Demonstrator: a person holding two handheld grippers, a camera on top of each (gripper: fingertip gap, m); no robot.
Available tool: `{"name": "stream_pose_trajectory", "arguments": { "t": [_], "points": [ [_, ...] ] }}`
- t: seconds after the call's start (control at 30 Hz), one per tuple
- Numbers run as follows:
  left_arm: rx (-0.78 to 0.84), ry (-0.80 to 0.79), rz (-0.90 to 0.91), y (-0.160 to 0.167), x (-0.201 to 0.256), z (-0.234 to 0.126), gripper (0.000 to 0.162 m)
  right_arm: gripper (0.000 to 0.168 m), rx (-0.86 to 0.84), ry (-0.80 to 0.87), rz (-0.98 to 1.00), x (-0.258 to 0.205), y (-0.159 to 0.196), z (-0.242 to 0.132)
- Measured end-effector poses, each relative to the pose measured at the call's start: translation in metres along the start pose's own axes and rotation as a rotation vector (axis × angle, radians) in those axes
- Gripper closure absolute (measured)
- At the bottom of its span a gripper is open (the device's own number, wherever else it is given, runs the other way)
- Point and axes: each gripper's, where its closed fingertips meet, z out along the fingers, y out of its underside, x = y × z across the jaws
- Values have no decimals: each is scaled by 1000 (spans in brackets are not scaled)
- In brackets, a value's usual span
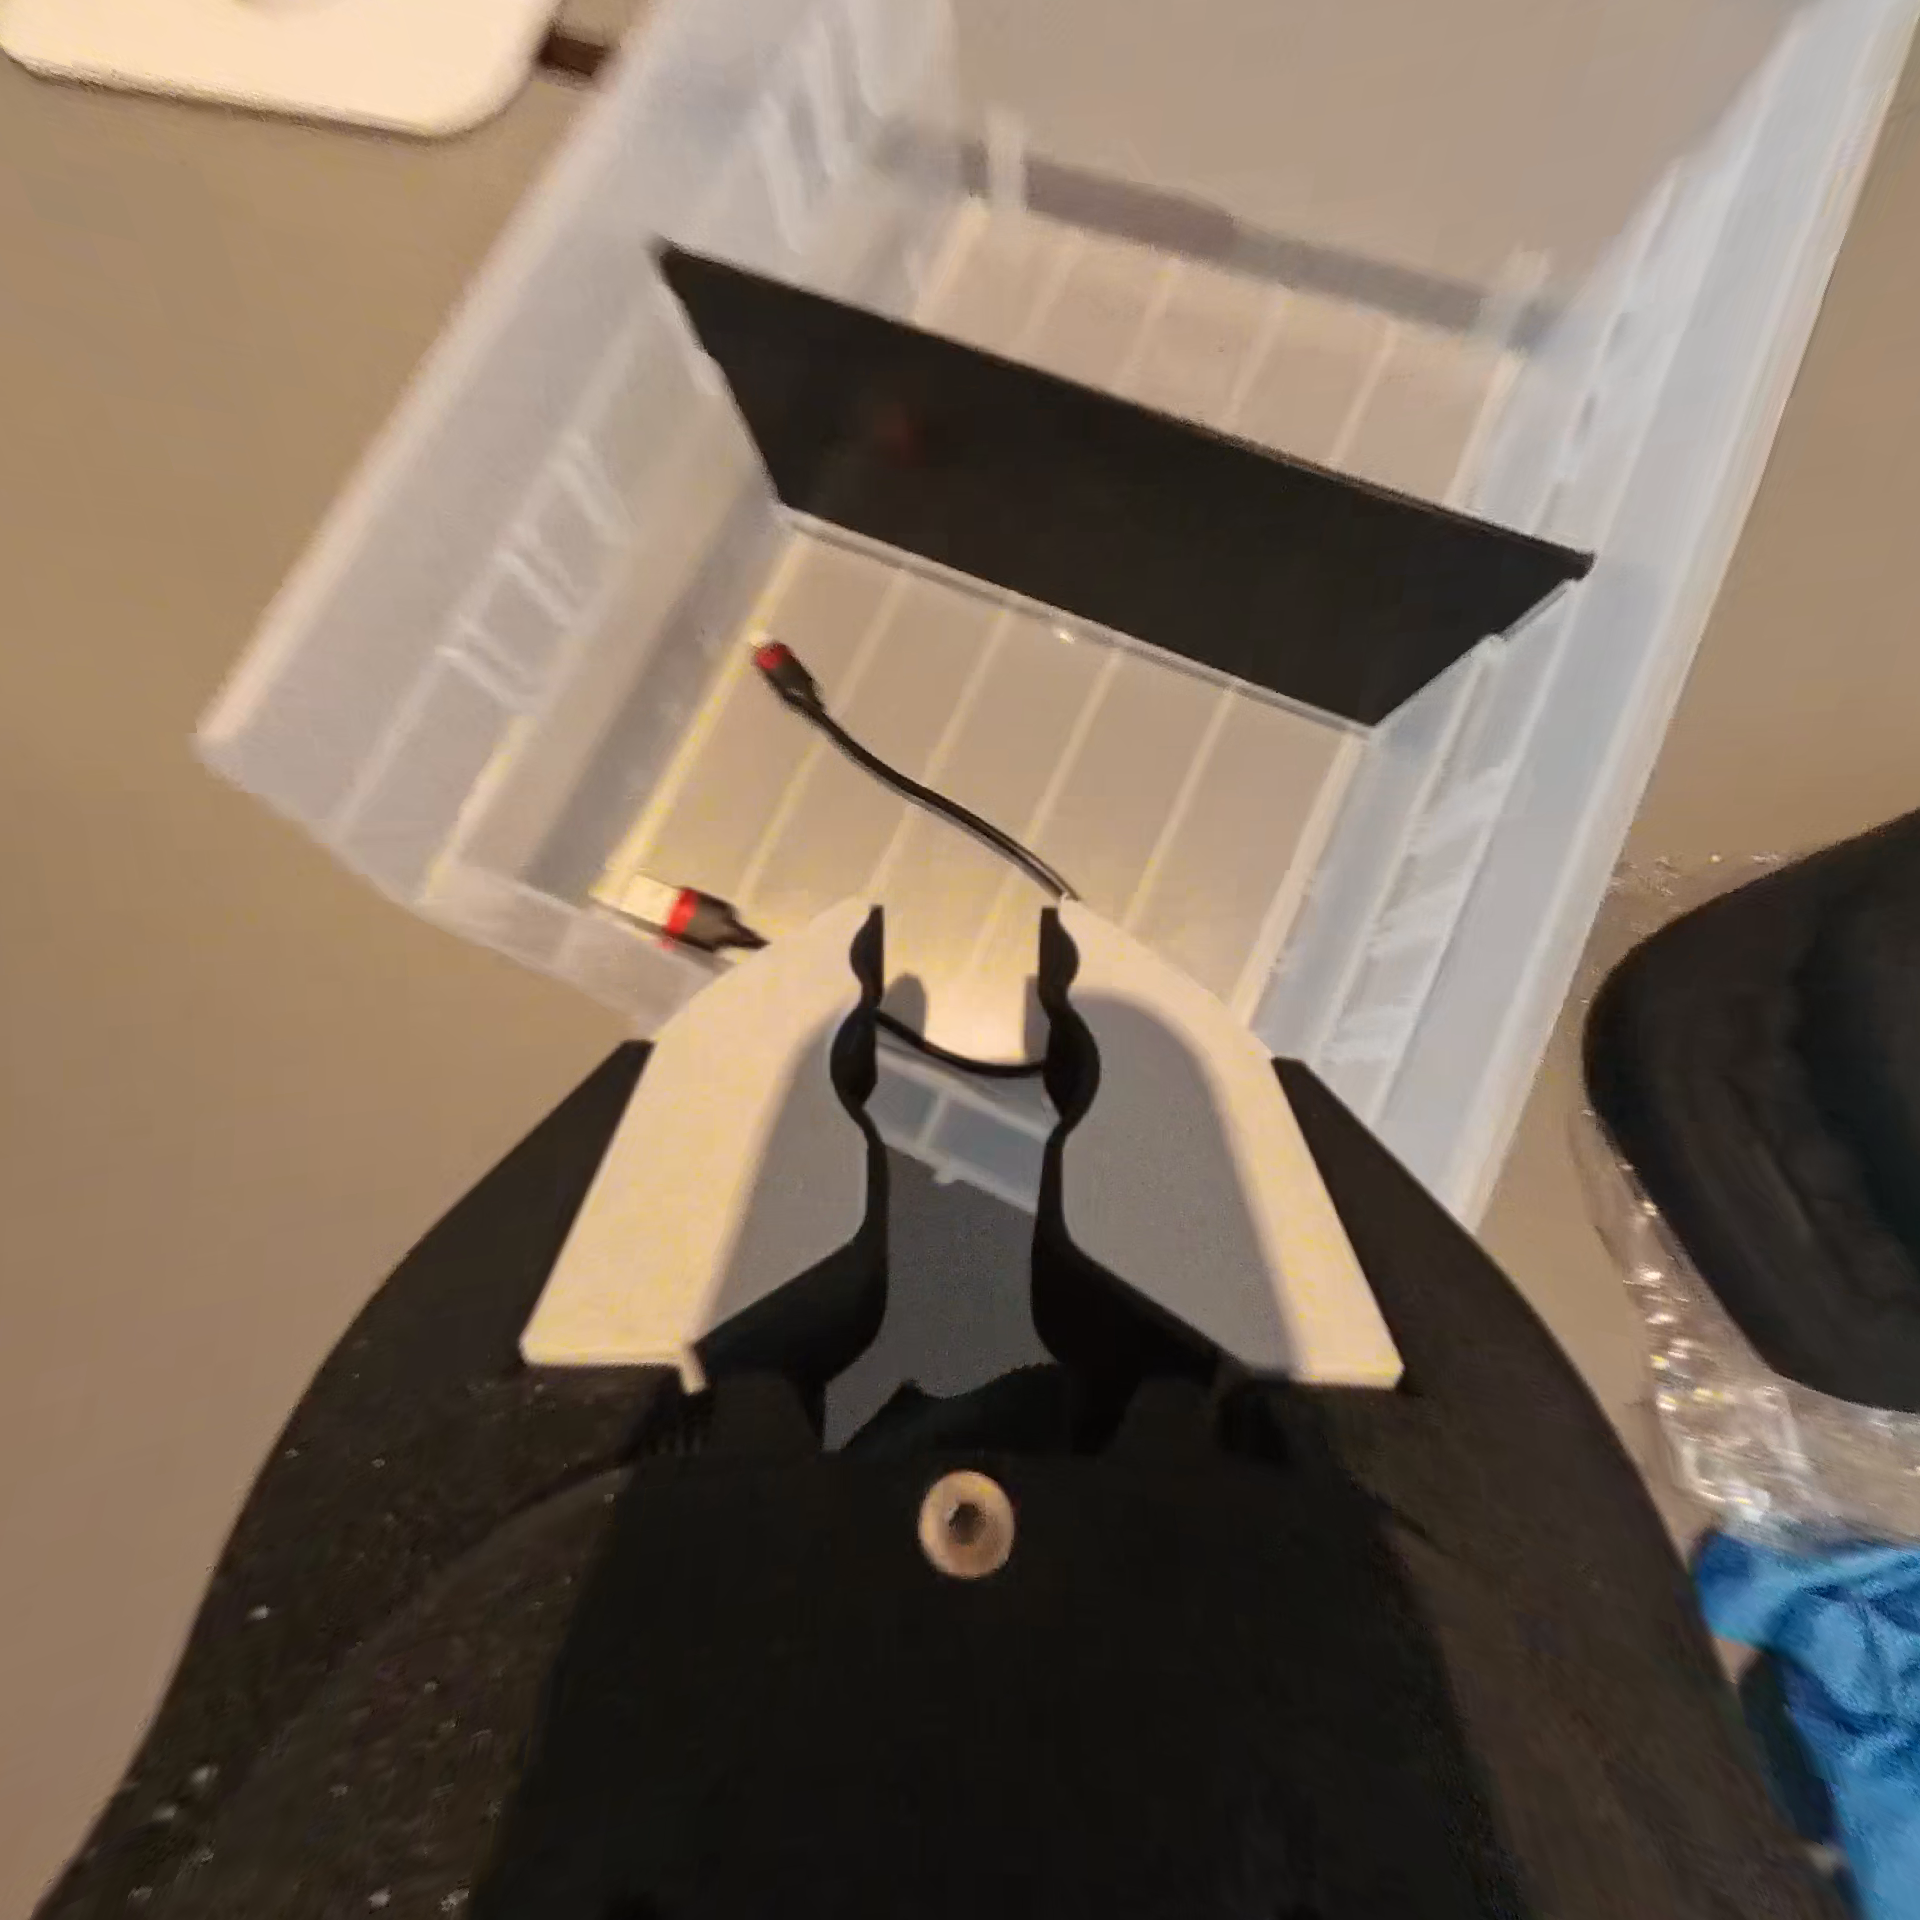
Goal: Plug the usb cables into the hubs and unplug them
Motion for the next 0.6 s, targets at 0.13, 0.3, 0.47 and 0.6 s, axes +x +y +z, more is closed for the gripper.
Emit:
{"name": "stream_pose_trajectory", "arguments": {
  "t": [0.13, 0.3, 0.47, 0.6],
  "points": [
    [-8, -5, -9, 5, -4, -2, 121, 140, -185, 63, -116, 13, 11, 27],
    [-12, -2, -44, 8, -7, -3, 122, 138, -333, 90, -206, 18, 13, 48],
    [-39, 14, 19, 9, 0, 0, 123, 135, -456, 113, -194, 29, 18, 55],
    [-44, 34, 35, 9, 6, 2, 123, 134, -541, 74, -209, 26, 23, 57]
  ]
}}
